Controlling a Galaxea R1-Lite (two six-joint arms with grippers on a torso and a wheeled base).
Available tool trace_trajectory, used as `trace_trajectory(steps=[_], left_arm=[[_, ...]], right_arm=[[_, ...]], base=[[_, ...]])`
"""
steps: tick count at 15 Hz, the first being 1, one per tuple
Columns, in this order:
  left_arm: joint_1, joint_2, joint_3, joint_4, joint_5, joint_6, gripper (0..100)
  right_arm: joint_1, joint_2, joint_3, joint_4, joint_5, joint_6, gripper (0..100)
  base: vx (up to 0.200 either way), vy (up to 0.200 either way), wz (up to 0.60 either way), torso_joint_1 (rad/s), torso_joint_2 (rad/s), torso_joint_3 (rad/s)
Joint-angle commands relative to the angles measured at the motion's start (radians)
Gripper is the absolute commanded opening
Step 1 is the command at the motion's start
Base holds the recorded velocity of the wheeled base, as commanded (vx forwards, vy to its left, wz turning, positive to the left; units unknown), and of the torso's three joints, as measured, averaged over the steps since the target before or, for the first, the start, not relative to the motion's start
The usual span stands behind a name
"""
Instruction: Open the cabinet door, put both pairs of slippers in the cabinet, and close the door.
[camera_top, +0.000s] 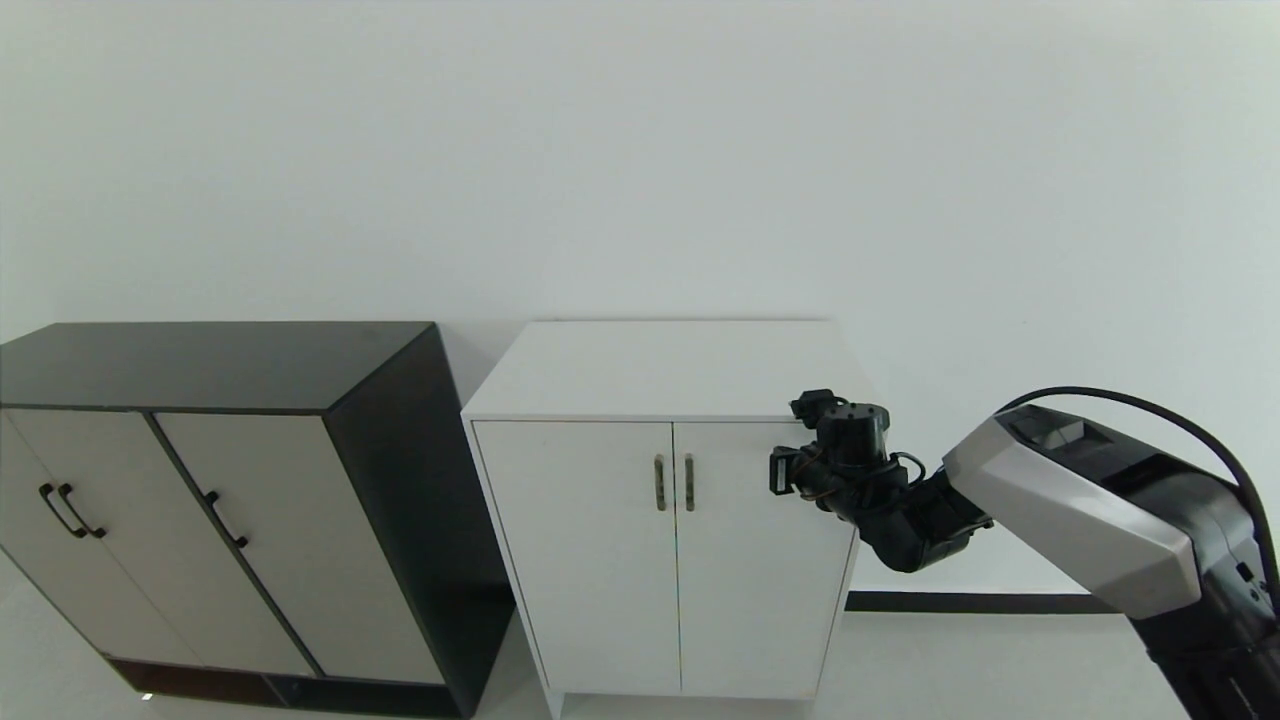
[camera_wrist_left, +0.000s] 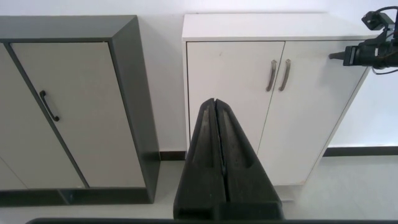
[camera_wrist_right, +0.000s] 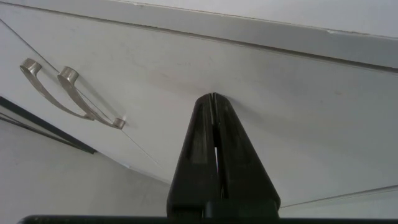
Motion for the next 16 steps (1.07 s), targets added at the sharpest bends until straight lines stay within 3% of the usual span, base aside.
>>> trace_trajectory(steps=[1, 5, 9, 16], left_arm=[[0.000, 0.000, 0.000, -0.001, 0.000, 0.000, 0], [0.000, 0.001, 0.000, 0.001, 0.000, 0.000, 0], [0.000, 0.000, 0.000, -0.001, 0.000, 0.000, 0], [0.000, 0.001, 0.000, -0.001, 0.001, -0.002, 0]], right_arm=[[0.000, 0.001, -0.005, -0.001, -0.002, 0.000, 0], [-0.003, -0.005, 0.001, -0.001, -0.003, 0.001, 0], [0.002, -0.094, 0.108, -0.015, -0.005, 0.003, 0], [0.040, -0.410, 0.542, -0.130, -0.008, 0.003, 0]], base=[[0.000, 0.000, 0.00, 0.000, 0.00, 0.000], [0.000, 0.000, 0.00, 0.000, 0.00, 0.000], [0.000, 0.000, 0.00, 0.000, 0.00, 0.000], [0.000, 0.000, 0.00, 0.000, 0.00, 0.000]])
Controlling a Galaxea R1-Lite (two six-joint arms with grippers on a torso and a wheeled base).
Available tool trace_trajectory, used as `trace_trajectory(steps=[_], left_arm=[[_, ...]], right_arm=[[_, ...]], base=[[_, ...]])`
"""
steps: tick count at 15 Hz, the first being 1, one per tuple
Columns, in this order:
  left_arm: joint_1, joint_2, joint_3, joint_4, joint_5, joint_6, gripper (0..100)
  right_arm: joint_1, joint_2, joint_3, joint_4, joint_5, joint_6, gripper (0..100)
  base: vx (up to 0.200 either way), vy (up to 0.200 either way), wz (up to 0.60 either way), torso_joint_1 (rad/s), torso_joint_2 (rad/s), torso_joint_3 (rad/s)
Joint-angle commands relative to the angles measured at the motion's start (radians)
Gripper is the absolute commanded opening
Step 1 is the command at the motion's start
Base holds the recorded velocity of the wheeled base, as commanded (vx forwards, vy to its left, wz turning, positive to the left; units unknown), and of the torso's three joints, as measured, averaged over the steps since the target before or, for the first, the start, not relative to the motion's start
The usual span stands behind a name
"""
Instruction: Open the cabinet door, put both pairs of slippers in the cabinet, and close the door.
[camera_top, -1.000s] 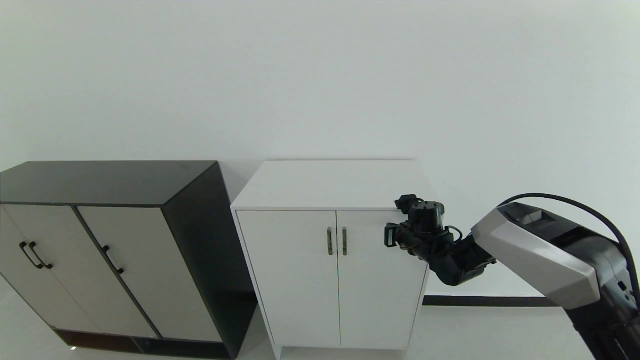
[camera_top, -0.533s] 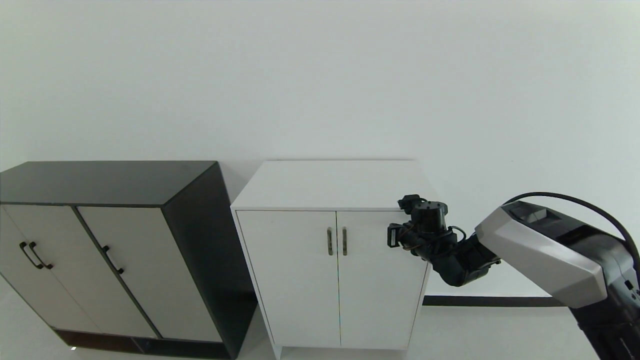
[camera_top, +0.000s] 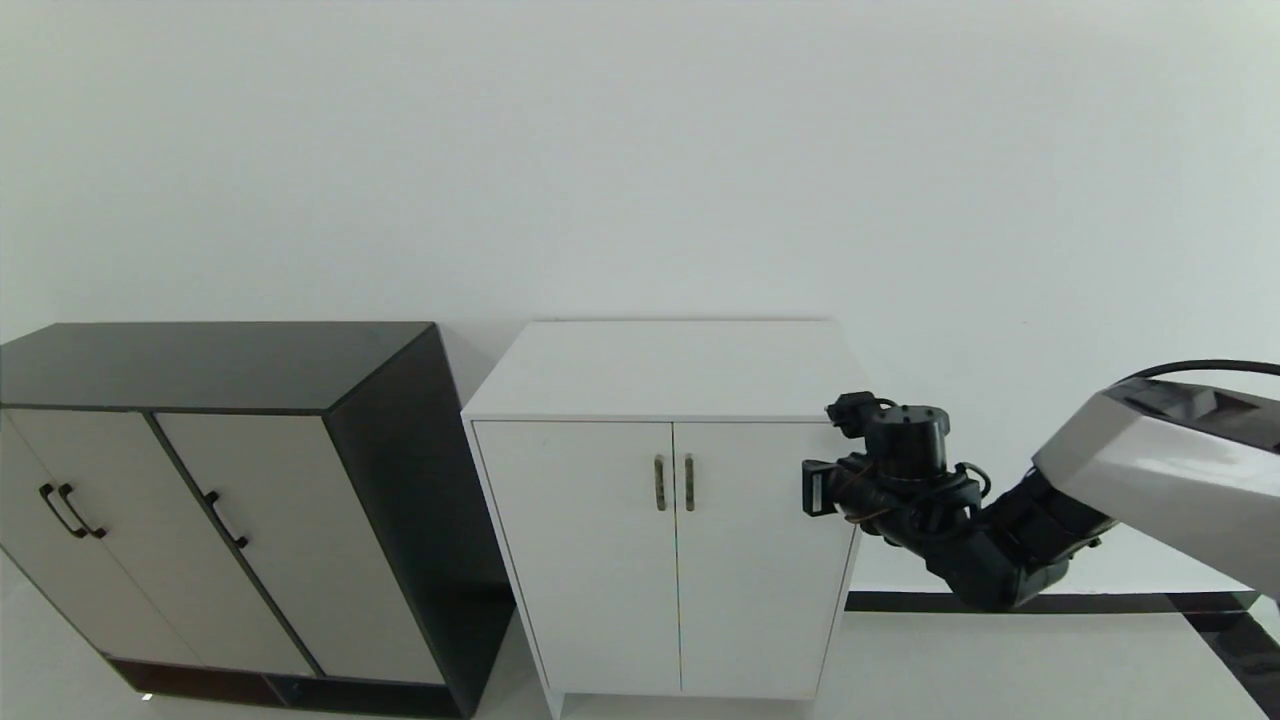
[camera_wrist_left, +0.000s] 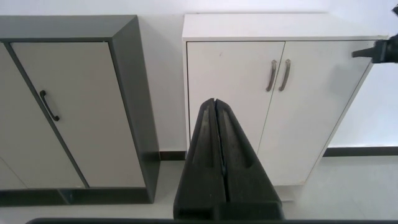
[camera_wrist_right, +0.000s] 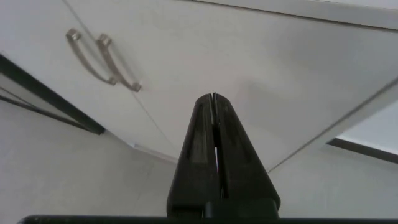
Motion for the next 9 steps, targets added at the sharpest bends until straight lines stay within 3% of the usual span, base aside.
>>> trace_trajectory(steps=[1, 5, 7, 9], left_arm=[[-0.001, 0.001, 0.000, -0.001, 0.000, 0.000, 0], [0.000, 0.001, 0.000, 0.000, -0.001, -0.002, 0], [-0.001, 0.001, 0.000, -0.001, 0.000, -0.002, 0], [0.000, 0.000, 0.000, 0.000, 0.000, -0.008, 0]], right_arm=[[0.008, -0.154, 0.154, -0.047, -0.008, 0.000, 0], [-0.030, -0.418, 0.401, -0.061, -0.058, -0.035, 0], [-0.073, -0.619, 0.591, -0.059, -0.098, -0.138, 0], [-0.090, -0.775, 0.755, -0.051, -0.118, -0.148, 0]], base=[[0.000, 0.000, 0.00, 0.000, 0.00, 0.000], [0.000, 0.000, 0.00, 0.000, 0.00, 0.000], [0.000, 0.000, 0.00, 0.000, 0.00, 0.000], [0.000, 0.000, 0.00, 0.000, 0.00, 0.000]])
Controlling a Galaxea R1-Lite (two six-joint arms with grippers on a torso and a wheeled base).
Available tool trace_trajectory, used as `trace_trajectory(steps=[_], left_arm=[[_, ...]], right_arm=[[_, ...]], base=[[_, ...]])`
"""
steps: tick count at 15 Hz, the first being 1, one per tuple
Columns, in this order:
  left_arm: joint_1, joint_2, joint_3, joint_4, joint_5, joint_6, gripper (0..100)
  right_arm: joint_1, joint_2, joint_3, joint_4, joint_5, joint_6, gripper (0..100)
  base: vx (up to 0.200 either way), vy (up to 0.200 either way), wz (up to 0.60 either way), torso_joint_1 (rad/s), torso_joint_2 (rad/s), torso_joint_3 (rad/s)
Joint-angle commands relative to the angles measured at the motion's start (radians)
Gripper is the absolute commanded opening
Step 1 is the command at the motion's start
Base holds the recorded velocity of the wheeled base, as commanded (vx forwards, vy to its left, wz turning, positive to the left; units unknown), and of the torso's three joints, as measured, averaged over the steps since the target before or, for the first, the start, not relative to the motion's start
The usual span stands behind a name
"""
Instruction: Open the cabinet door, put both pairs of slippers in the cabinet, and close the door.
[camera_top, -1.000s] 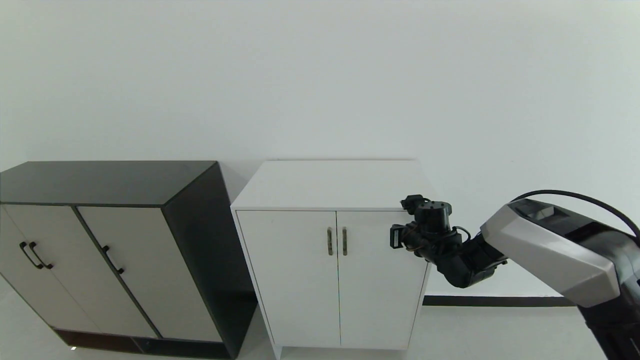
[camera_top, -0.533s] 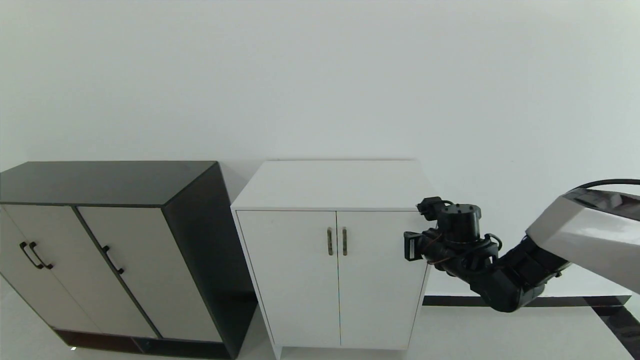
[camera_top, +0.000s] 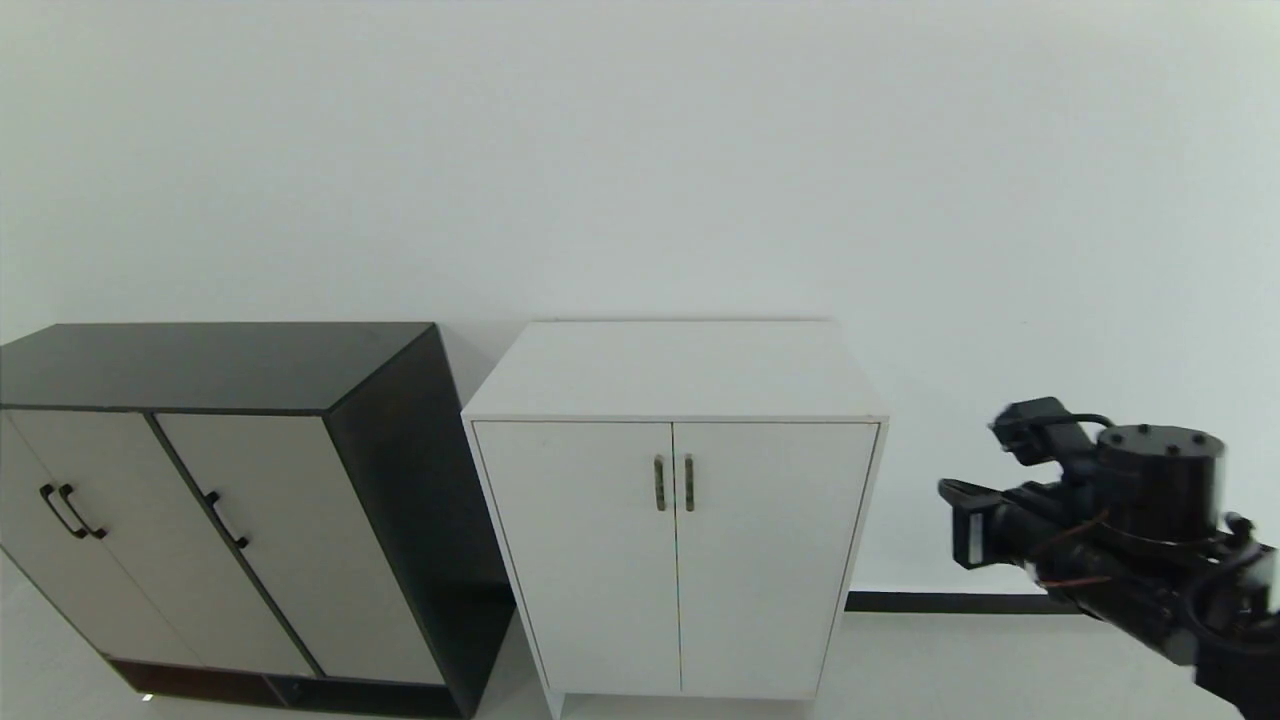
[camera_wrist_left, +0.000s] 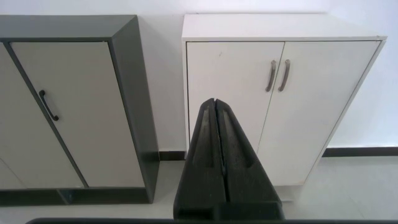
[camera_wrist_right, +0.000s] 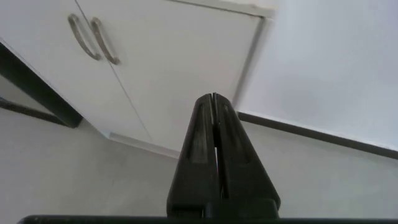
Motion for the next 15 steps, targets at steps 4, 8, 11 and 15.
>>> trace_trajectory(steps=[4, 8, 11, 15], left_arm=[[0.000, 0.001, 0.000, -0.001, 0.000, -0.001, 0], [-0.002, 0.001, 0.000, -0.001, -0.001, 0.000, 0], [-0.002, 0.001, 0.000, 0.000, -0.001, 0.000, 0], [0.000, 0.001, 0.000, 0.000, -0.003, 0.002, 0]], right_arm=[[-0.111, -0.536, 0.390, 0.157, -0.018, -0.037, 0], [-0.157, -1.093, 0.401, 0.740, 0.011, -0.013, 0], [-0.151, -1.403, 0.378, 1.021, 0.028, -0.005, 0], [-0.152, -1.532, 0.378, 1.015, 0.118, 0.015, 0]], base=[[0.000, 0.000, 0.00, 0.000, 0.00, 0.000], [0.000, 0.000, 0.00, 0.000, 0.00, 0.000], [0.000, 0.000, 0.00, 0.000, 0.00, 0.000], [0.000, 0.000, 0.00, 0.000, 0.00, 0.000]])
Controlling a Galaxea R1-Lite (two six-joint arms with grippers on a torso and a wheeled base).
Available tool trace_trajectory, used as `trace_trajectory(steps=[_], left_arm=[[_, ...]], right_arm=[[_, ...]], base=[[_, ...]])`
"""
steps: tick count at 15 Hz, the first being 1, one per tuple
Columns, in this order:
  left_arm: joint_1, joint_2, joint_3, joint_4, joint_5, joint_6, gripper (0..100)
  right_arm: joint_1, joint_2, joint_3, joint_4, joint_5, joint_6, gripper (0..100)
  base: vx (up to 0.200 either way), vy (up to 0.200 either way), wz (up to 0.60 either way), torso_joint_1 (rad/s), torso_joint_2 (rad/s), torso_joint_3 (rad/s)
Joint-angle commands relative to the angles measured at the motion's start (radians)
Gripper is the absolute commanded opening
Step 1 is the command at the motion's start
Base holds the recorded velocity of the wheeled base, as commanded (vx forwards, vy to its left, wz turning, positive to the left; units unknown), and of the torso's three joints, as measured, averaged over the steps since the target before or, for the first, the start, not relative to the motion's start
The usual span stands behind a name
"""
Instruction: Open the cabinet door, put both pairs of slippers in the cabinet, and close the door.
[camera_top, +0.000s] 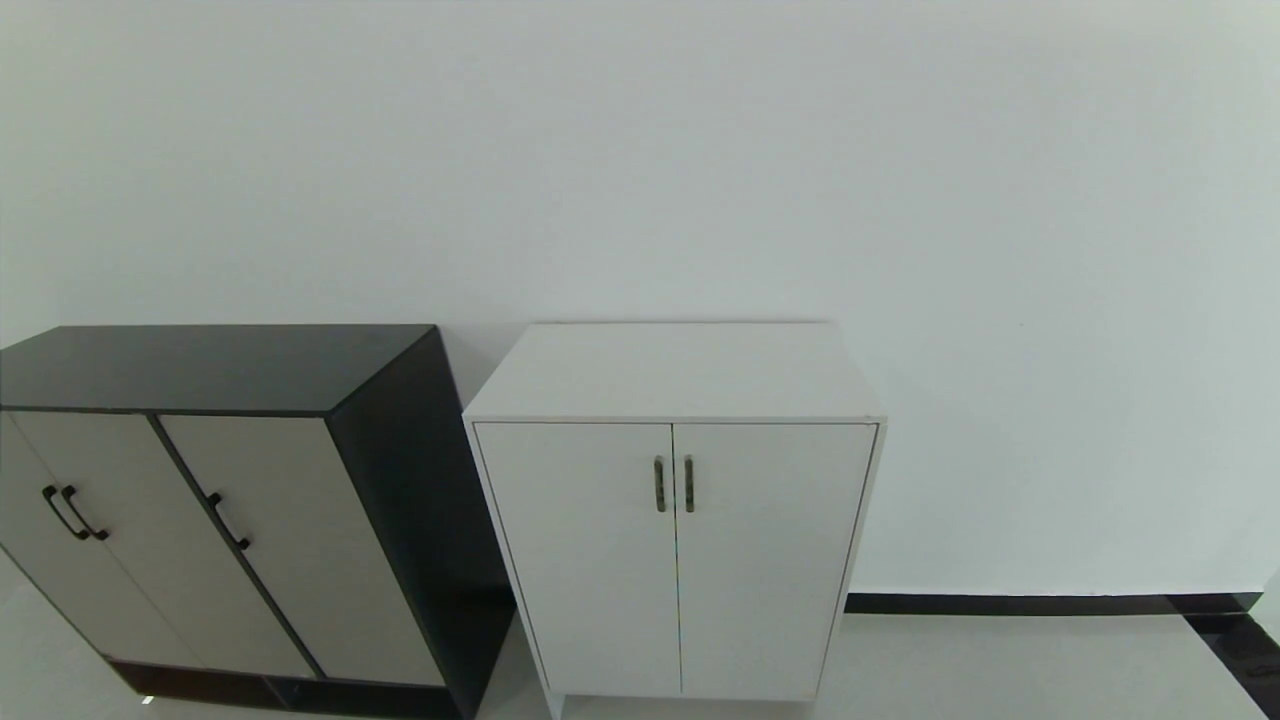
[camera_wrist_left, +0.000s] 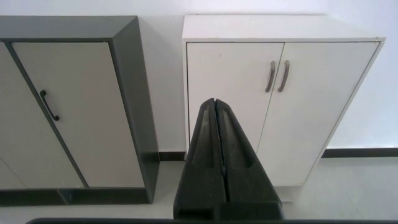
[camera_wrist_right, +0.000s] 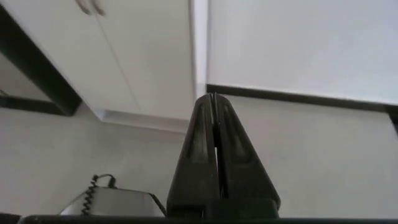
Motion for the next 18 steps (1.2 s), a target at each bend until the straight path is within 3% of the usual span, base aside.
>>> trace_trajectory(steps=[1, 4, 8, 12, 18], left_arm=[[0.000, 0.001, 0.000, 0.000, 0.000, 0.000, 0], [-0.002, 0.001, 0.000, 0.000, -0.002, 0.000, 0], [0.000, 0.001, 0.000, 0.000, -0.002, 0.000, 0], [0.000, 0.001, 0.000, 0.000, -0.002, 0.001, 0], [0.000, 0.001, 0.000, 0.000, 0.000, 0.001, 0]], right_arm=[[-0.007, -0.158, 0.014, 0.008, 0.035, -0.004, 0], [-0.039, -0.132, 0.030, -0.015, 0.092, -0.050, 0], [-0.210, -0.166, 0.027, -0.015, 0.084, -0.089, 0], [-0.239, -0.304, 0.030, -0.015, 0.098, -0.086, 0], [-0.242, -0.309, 0.030, -0.014, 0.093, -0.074, 0]], base=[[0.000, 0.000, 0.00, 0.000, 0.00, 0.000], [0.000, 0.000, 0.00, 0.000, 0.00, 0.000], [0.000, 0.000, 0.00, 0.000, 0.00, 0.000], [0.000, 0.000, 0.00, 0.000, 0.00, 0.000], [0.000, 0.000, 0.00, 0.000, 0.00, 0.000]])
